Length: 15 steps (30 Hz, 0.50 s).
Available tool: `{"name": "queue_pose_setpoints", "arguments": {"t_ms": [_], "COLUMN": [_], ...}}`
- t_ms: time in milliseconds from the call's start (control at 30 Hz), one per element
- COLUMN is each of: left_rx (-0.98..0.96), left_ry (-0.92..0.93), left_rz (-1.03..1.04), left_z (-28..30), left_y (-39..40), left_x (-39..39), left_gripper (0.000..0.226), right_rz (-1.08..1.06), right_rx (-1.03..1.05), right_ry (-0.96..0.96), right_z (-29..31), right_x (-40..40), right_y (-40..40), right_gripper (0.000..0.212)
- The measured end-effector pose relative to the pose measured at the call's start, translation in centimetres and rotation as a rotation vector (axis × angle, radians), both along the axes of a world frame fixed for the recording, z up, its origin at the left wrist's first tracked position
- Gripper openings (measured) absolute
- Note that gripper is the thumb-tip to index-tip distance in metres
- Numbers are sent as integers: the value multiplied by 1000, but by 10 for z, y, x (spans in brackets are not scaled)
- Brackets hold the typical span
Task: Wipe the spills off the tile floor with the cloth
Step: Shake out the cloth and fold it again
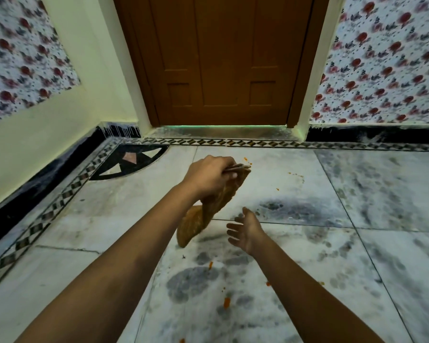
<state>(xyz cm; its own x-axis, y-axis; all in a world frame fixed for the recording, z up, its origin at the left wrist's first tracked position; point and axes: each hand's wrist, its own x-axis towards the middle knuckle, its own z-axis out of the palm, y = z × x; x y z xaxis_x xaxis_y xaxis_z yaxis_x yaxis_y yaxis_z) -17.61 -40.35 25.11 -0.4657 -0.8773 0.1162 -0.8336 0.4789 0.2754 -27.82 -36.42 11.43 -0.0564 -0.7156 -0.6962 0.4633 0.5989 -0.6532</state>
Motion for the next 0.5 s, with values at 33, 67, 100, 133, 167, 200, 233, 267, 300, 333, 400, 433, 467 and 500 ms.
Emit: {"name": "queue_pose_setpoints", "arguments": {"t_ms": [33, 67, 100, 133, 167, 200, 233, 267, 300, 333, 400, 433, 467, 500], "left_rx": [11, 32, 68, 129, 214, 318, 428, 525, 595, 642, 704, 726, 741, 743], "left_ry": [28, 69, 123, 196, 286, 386, 486, 569, 628, 672, 738, 755, 763, 760], "left_rz": [-15, -34, -58, -78, -89, -91, -85, -70, -47, -18, 49, 80, 105, 121], "left_z": [3, 7, 12, 17, 22, 25, 26, 26, 26, 26, 25, 25, 26, 27], "left_y": [3, 4, 5, 7, 9, 11, 13, 14, 16, 16, 15, 15, 15, 15], "left_x": [-2, -4, -6, -8, -9, -10, -12, -13, -14, -15, -16, -17, -17, -16], "left_gripper": [27, 26, 25, 25, 25, 26, 27, 26, 25, 24, 21, 19, 17, 16], "right_rz": [-1, 13, 28, 30, 13, -14, -50, -77, -94, -102, -118, -124, -122, -122], "right_rx": [21, 37, 43, 34, 2, -38, -81, -123, -167, -210, -278, -297, -293, -273], "right_ry": [-49, -79, -105, -138, -181, -235, -294, -347, -383, -411, -442, -452, -457, -451], "right_z": [-4, -5, -6, -5, -5, -4, -3, -1, 1, 5, 11, 15, 18, 18], "right_x": [3, 5, 8, 10, 10, 11, 10, 8, 6, 5, 3, 3, 3, 3], "right_y": [1, 2, 3, 5, 5, 5, 4, 4, 5, 4, 3, 2, 1, -1], "right_gripper": [52, 56, 59, 62, 63, 64, 67, 70, 70, 69, 64, 63, 65, 69]}}
